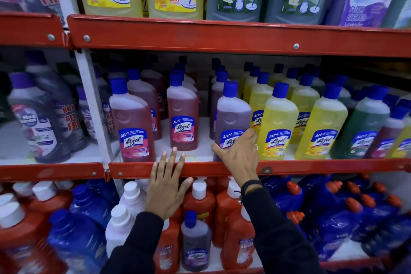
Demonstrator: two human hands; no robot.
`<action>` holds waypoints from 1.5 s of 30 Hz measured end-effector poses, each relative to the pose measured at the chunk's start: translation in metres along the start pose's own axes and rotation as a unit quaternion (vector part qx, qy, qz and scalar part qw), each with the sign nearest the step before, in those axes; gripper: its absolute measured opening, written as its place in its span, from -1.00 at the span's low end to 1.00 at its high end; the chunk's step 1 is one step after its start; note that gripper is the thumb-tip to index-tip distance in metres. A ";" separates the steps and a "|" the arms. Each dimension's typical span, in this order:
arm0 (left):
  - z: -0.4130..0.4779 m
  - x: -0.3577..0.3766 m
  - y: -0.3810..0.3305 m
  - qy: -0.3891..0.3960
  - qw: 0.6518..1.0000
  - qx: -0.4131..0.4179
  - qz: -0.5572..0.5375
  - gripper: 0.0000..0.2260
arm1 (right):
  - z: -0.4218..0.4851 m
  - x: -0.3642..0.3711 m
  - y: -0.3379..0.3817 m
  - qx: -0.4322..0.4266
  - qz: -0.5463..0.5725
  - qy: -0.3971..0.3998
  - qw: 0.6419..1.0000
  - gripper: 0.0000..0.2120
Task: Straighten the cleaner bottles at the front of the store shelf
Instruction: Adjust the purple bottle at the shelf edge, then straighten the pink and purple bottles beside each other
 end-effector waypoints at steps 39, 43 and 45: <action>-0.041 -0.009 0.069 -0.008 0.998 -0.029 0.057 -0.41 | -0.025 0.064 0.105 -0.013 0.012 0.059 0.998 -0.04; -0.041 -0.010 0.068 -0.004 0.998 -0.035 0.051 -0.41 | -0.039 0.054 0.102 -0.024 0.015 0.063 0.998 -0.05; -0.041 -0.010 0.068 -0.001 0.998 -0.031 0.051 -0.41 | -0.044 0.050 0.100 -0.028 0.020 0.064 0.997 -0.03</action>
Point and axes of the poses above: each hand's wrist, its own z-axis towards the middle knuckle, its own x-axis out of the palm, y = z × x, the point moved 6 cm from there along z, towards the middle knuckle, and after that the axes turned 2 degrees about y, right-handed, at the moved point
